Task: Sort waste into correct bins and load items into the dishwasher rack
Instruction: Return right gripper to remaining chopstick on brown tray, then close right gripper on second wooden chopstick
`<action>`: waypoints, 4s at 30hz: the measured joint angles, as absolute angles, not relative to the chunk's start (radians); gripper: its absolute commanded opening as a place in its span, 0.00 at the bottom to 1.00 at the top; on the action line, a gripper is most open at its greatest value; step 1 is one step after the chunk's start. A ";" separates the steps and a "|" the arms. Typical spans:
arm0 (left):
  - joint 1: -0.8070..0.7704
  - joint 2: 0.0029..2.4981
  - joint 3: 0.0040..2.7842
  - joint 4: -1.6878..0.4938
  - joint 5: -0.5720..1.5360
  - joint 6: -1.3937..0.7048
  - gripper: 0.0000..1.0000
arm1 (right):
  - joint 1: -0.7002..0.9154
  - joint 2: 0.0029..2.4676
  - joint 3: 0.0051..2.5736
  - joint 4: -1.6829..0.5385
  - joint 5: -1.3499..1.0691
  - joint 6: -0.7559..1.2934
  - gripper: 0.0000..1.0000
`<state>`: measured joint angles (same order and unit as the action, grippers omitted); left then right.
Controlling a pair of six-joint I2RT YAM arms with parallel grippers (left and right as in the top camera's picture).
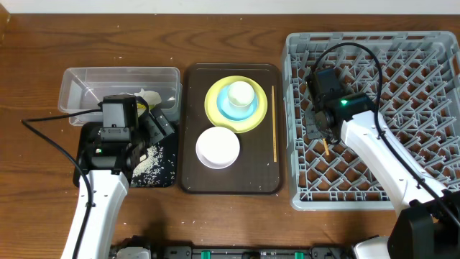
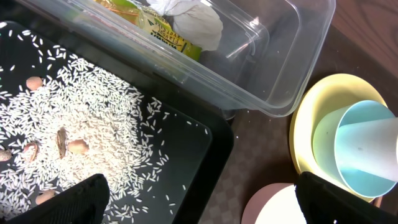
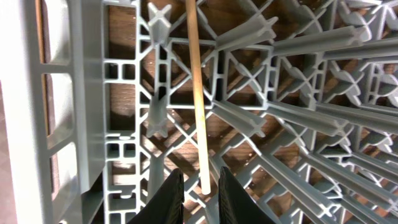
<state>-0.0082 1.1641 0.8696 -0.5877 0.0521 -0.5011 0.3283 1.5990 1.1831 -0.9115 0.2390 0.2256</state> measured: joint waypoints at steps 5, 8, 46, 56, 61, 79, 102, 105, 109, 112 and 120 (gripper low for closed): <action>-0.008 1.164 0.870 -0.588 0.052 -0.501 0.98 | 0.328 1.599 1.183 -0.900 0.159 0.249 0.17; -0.008 1.164 0.870 -0.588 0.052 -0.501 0.98 | 0.328 1.599 1.183 -0.870 0.061 0.263 0.17; -0.008 1.165 0.870 -0.588 0.052 -0.501 0.98 | 0.725 1.605 1.182 -0.691 0.287 0.621 0.41; -0.008 1.165 0.870 -0.588 0.052 -0.501 0.98 | 0.725 1.740 1.182 -0.691 0.317 0.628 0.42; -0.008 1.165 0.870 -0.588 0.052 -0.501 0.98 | 0.725 1.808 1.182 -0.684 0.319 0.630 0.44; -0.008 1.165 0.870 -0.588 0.052 -0.501 0.98 | 0.623 1.874 1.182 -0.654 0.176 0.688 0.45; -0.008 1.165 0.870 -0.587 0.052 -0.501 0.98 | 0.624 1.925 1.185 -0.609 0.086 0.726 0.32; -0.008 1.165 0.870 -0.588 0.052 -0.501 0.98 | 0.624 1.925 1.185 -0.609 0.081 0.728 0.27; -0.008 1.165 0.870 -0.588 0.052 -0.501 0.98 | 0.624 1.925 1.185 -0.609 0.078 0.728 0.23; -0.008 1.165 0.870 -0.588 0.052 -0.501 0.98 | 0.624 1.925 1.185 -0.609 0.076 0.729 0.15; -0.008 1.165 0.870 -0.588 0.052 -0.501 0.98 | 0.624 1.925 1.185 -0.610 0.070 0.731 0.10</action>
<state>-0.0082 1.1648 0.8696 -0.5877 0.0521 -0.5011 0.6235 1.9247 1.1847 -0.6102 0.0704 0.7311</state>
